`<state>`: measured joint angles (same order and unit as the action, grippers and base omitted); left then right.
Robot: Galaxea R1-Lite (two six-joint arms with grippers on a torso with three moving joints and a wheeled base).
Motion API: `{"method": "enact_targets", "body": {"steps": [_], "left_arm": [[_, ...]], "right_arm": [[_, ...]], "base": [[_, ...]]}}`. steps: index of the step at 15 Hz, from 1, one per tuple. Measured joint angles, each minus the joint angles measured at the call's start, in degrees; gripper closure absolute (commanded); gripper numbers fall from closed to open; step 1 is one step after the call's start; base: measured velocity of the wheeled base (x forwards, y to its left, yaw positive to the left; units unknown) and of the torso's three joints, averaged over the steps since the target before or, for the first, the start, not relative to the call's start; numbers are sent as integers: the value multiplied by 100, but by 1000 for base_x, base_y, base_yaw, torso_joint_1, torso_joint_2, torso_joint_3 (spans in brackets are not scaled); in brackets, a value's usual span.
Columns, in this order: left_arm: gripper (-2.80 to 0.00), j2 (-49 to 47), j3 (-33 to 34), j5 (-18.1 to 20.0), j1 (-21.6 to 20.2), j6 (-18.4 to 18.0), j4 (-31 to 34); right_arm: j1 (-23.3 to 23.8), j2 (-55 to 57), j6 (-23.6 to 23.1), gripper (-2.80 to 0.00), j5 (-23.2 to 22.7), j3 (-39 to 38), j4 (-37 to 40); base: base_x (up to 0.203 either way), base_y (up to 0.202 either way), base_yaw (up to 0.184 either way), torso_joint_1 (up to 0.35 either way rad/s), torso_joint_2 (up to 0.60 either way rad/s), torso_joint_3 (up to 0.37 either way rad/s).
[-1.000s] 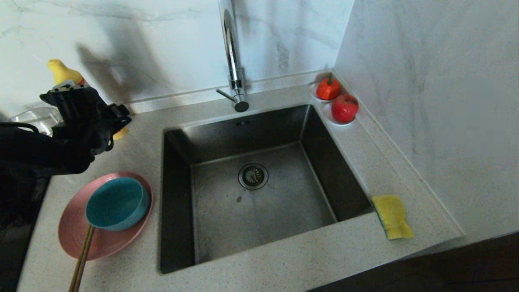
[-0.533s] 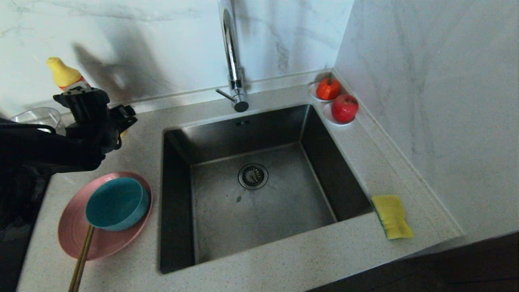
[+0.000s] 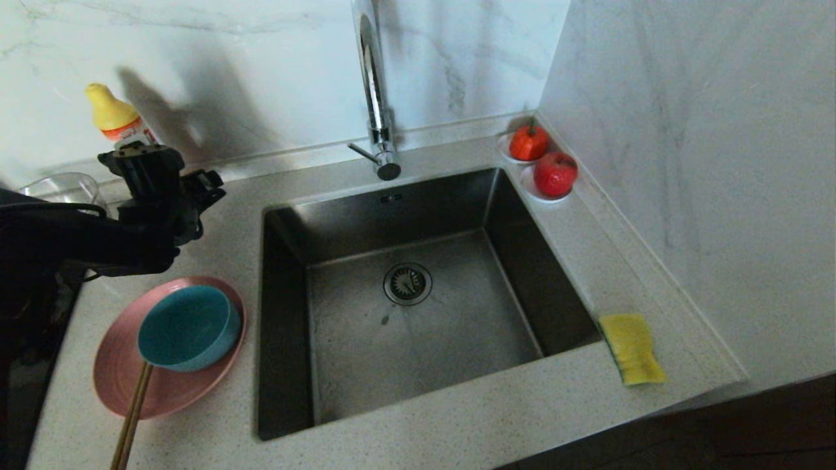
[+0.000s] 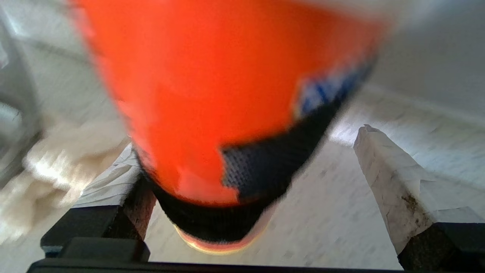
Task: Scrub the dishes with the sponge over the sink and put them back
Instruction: Grab the dish soap
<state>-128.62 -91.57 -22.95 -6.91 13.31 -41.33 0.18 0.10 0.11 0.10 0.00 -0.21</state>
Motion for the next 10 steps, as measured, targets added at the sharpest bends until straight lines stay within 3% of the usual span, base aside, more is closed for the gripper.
{"method": "enact_targets", "body": {"steps": [4, 10], "left_arm": [[-280, -67, -74, -9, 2, -193, -395], [-280, -154, -102, -107, 0, -215, -429]], "right_arm": [[0, 0, 1, 0, 0, 0, 2], [2, 0, 6, 0, 0, 0, 2]], "base": [[0, 0, 0, 0, 0, 0], [0, 0, 0, 0, 0, 0]]}}
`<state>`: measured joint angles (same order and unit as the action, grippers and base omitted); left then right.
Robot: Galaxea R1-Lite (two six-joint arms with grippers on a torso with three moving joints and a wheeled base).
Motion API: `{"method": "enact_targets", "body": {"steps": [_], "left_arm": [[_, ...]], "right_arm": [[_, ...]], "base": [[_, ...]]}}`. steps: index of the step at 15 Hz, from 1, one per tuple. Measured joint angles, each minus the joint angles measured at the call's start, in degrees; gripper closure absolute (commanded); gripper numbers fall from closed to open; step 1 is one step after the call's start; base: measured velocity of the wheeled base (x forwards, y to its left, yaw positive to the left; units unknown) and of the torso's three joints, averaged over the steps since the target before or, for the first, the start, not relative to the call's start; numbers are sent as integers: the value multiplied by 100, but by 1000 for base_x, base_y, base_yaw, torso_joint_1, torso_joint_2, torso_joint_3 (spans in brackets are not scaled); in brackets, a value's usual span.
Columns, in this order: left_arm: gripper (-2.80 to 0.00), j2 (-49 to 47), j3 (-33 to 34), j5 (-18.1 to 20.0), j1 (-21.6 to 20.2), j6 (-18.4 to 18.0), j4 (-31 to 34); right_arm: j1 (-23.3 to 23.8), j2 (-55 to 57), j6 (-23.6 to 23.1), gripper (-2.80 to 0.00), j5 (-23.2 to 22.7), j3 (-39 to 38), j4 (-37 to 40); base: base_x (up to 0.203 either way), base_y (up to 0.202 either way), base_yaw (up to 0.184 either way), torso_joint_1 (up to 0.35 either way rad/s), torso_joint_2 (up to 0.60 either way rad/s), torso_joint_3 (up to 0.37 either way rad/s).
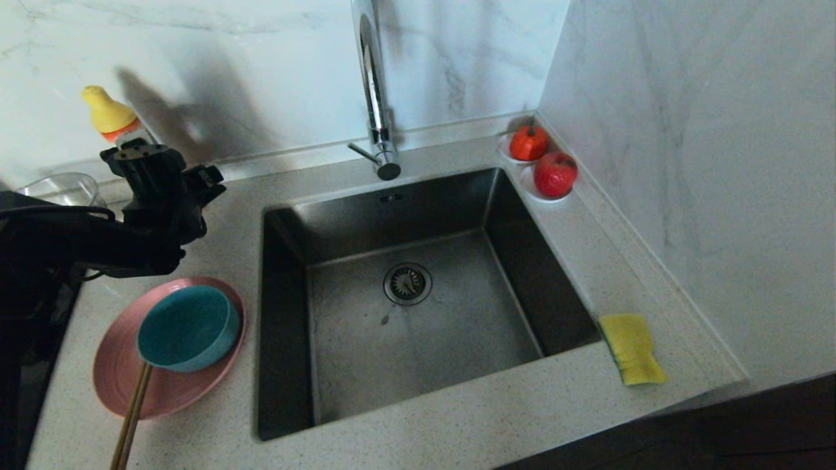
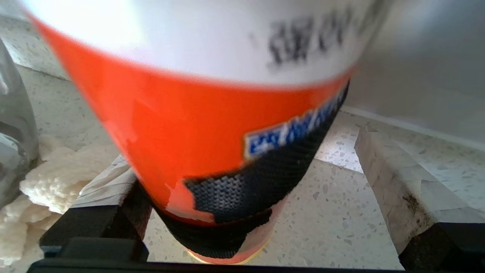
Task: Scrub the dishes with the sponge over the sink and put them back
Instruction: Grab the dish soap
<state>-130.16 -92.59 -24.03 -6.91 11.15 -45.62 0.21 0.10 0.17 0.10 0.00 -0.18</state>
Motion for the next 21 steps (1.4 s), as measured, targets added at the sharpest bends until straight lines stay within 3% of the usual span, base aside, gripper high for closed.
{"method": "enact_targets", "body": {"steps": [1, 2, 3, 15, 21], "left_arm": [[-280, -16, -11, -13, 0, 2, -2], [-17, -34, -23, -18, 0, 0, -2], [0, -57, -41, -54, 0, -6, 0], [0, -149, -210, -138, 0, 15, -2], [0, 430, -133, -172, 0, 33, 93]], "right_arm": [[0, 0, -6, 0, 0, 0, 1], [0, 0, -6, 0, 0, 0, 2], [0, 0, -6, 0, 0, 0, 2], [0, 0, -6, 0, 0, 0, 0], [0, 0, -6, 0, 0, 0, -2]], "base": [[0, 0, 0, 0, 0, 0], [0, 0, 0, 0, 0, 0], [0, 0, 0, 0, 0, 0], [0, 0, 0, 0, 0, 0], [0, 0, 0, 0, 0, 0]]}}
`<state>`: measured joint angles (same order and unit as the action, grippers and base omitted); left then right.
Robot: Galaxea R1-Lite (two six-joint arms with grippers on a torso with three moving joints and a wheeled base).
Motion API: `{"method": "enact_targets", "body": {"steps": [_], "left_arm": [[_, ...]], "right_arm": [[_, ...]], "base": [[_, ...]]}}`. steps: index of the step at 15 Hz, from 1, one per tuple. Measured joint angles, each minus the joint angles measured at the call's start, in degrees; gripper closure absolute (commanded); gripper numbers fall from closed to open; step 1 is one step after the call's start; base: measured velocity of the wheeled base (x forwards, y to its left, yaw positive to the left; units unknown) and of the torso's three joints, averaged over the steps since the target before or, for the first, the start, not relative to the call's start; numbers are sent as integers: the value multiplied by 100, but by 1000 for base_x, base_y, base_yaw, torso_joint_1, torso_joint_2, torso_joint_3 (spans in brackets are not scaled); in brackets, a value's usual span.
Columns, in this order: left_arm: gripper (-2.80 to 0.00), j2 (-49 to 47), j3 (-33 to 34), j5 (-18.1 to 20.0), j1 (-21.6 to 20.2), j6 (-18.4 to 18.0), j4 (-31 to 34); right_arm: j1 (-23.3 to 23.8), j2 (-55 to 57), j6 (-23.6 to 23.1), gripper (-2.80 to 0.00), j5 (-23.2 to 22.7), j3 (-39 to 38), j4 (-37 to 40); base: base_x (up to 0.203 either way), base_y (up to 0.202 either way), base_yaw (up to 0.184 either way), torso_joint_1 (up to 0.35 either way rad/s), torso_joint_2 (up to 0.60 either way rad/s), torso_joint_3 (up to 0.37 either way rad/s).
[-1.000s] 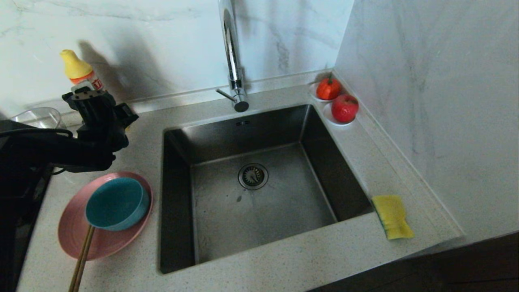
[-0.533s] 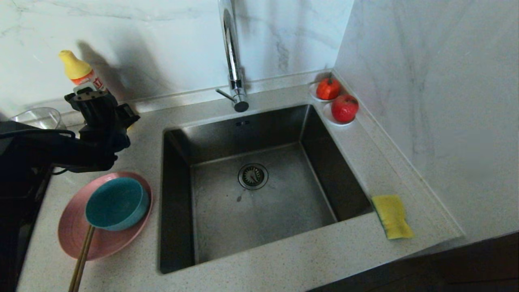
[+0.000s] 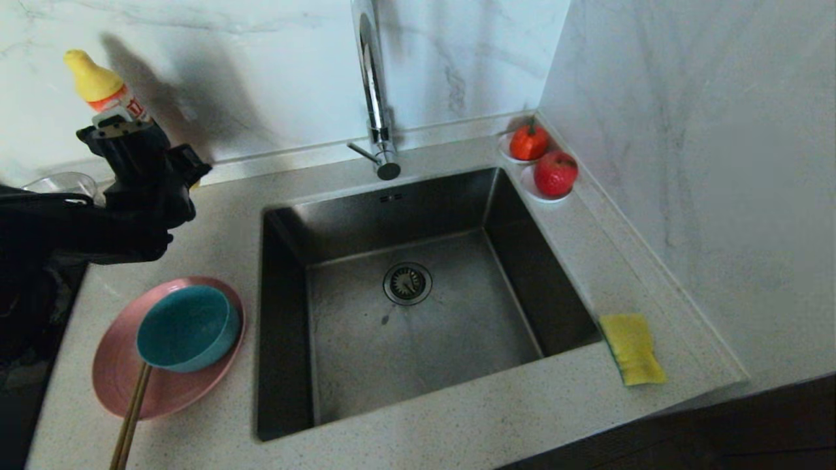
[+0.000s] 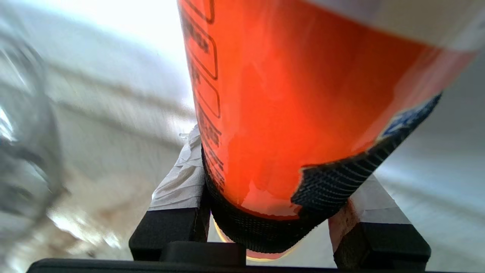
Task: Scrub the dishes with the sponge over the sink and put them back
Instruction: Grab the dish soap, then squeeze it onto the sponge
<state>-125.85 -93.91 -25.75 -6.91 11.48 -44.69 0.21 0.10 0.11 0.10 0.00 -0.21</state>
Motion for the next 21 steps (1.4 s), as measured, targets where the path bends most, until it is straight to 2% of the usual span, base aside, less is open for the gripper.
{"method": "enact_targets", "body": {"steps": [3, 7, 14, 18, 21], "left_arm": [[0, 514, 92, 7, 6, -8, 307], [0, 1391, 174, 274, 9, -57, 880], [0, 3089, 208, 1526, 141, -231, 2373], [0, 3963, 237, 2135, 685, -610, 3183], [0, 4433, 284, 2325, 1302, -962, 3693]], "right_arm": [[-2, 0, 2, 0, -2, 0, 5], [-2, 0, -1, 0, 0, 0, 2], [0, 0, -2, 0, -2, 0, 0], [0, 0, 2, 0, 0, 0, 0], [-2, 0, 0, 0, 0, 0, 2]], "base": [[0, 0, 0, 0, 0, 0], [0, 0, 0, 0, 0, 0], [0, 0, 0, 0, 0, 0], [0, 0, 0, 0, 0, 0], [0, 0, 0, 0, 0, 0]]}}
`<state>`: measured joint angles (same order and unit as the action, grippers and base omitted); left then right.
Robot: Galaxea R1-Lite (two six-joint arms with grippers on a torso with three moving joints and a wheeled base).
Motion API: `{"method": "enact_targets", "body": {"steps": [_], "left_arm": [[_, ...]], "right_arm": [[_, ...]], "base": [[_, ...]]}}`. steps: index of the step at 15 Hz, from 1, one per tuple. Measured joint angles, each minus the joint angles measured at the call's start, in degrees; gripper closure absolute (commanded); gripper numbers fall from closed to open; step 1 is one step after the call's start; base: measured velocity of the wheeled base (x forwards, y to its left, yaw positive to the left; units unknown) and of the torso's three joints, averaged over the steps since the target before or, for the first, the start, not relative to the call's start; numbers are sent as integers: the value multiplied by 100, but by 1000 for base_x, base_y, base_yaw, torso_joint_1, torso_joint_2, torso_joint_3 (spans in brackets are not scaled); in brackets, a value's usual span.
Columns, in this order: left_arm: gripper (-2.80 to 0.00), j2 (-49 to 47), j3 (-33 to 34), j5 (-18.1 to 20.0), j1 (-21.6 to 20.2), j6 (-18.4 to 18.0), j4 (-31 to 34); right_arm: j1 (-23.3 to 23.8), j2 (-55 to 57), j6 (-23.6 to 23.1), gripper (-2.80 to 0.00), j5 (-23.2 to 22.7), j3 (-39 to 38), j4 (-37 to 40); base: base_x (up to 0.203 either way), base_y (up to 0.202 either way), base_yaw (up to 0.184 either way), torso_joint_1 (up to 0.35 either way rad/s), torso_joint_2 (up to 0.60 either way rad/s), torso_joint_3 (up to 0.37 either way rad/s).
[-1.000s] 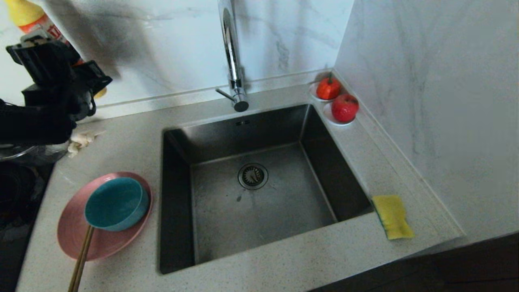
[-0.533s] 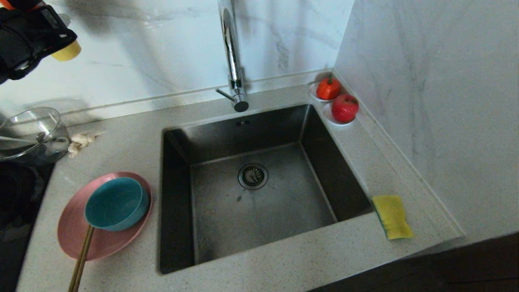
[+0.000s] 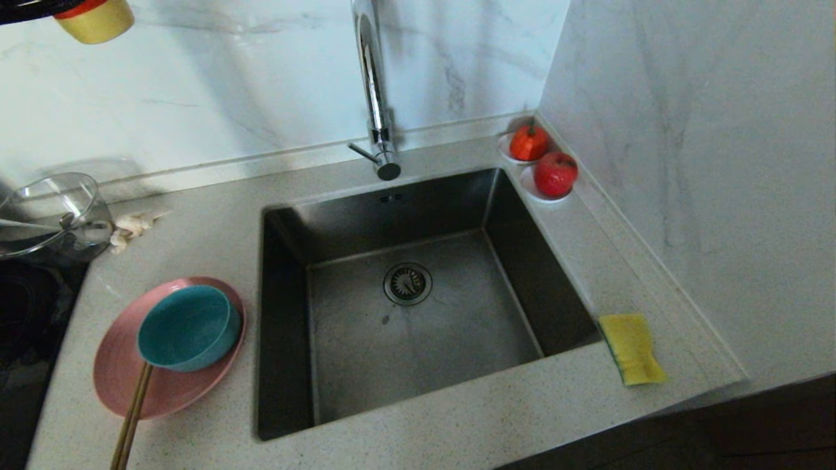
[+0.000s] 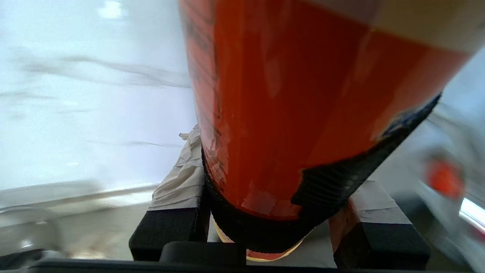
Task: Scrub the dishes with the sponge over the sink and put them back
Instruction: Squeeze it onto the sponge
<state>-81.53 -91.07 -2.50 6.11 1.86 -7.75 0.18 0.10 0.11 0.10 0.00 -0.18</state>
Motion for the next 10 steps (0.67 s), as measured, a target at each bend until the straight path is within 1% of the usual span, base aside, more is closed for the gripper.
{"method": "enact_targets", "body": {"steps": [3, 6, 8, 10], "left_arm": [[0, 350, 32, 16, 656, -127, 366], [0, 634, 47, 41, 1341, -201, 965], [0, 789, 81, 145, 1801, -257, 1437], [0, 876, 108, 188, 2129, -407, 1712]], "right_arm": [[0, 0, 3, 0, -2, 0, 0], [0, 0, 0, 0, -2, 0, 0], [2, 0, 3, 0, 0, 0, 0], [2, 0, 3, 0, 0, 0, 0]], "base": [[0, 0, 0, 0, 0, 0], [0, 0, 0, 0, 0, 0], [0, 0, 0, 0, 0, 0], [0, 0, 0, 0, 0, 0]]}}
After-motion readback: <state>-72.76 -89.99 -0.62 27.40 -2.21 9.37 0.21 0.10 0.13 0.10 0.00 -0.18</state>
